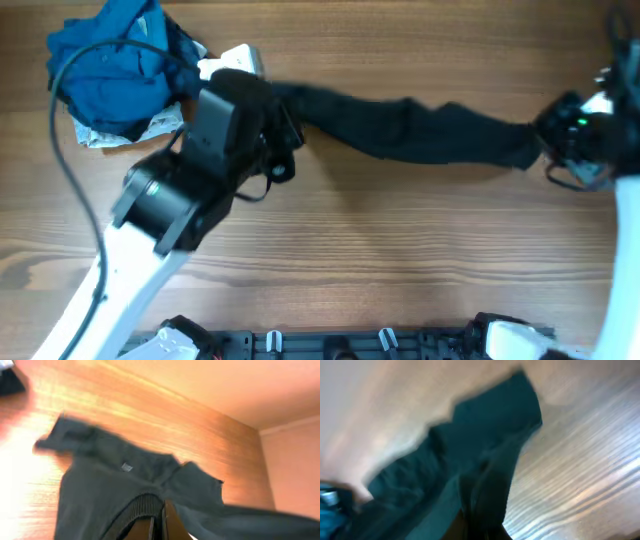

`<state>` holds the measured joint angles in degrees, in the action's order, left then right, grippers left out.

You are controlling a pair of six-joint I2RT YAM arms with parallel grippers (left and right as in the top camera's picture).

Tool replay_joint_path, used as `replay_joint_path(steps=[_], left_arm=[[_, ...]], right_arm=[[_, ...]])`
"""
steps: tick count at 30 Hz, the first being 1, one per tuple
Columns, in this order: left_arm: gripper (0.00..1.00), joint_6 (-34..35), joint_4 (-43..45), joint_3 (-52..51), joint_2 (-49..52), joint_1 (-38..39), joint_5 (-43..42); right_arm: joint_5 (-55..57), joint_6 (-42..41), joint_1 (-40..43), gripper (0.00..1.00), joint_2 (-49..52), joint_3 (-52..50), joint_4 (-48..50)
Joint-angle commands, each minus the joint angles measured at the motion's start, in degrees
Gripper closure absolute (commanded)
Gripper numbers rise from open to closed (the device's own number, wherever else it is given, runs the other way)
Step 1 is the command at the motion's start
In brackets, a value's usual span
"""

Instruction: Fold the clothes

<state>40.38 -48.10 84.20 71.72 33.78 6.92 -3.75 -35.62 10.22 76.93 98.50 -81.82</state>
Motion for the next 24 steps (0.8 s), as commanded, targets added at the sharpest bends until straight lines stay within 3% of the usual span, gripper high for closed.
replay_joint_path(steps=[1,7,12,19,24], left_arm=[[0.96,-2.7,-4.7,6.8,-3.5,7.4,12.5],[0.96,-2.7,-12.9,17.7,-5.1,24.0,25.8],[0.96,-4.9,-13.6,24.8,-4.8,40.0,42.5],[0.96,-10.1,-12.8,31.5,-2.0,51.3,58.0],[0.96,-10.3,-11.6,34.2,0.7,52.6,64.2]], right_arm=[[5.6,2.7,-0.1,0.96,-4.1,9.0,-5.3],[5.1,5.5,-0.1,0.96,-9.4,20.2,-10.3],[5.2,6.4,-0.1,0.96,-12.9,29.5,-10.3],[4.3,7.0,-0.1,0.96,-12.9,34.2,-10.3],[4.2,6.9,-0.1,0.96,-11.0,34.2,-10.0]])
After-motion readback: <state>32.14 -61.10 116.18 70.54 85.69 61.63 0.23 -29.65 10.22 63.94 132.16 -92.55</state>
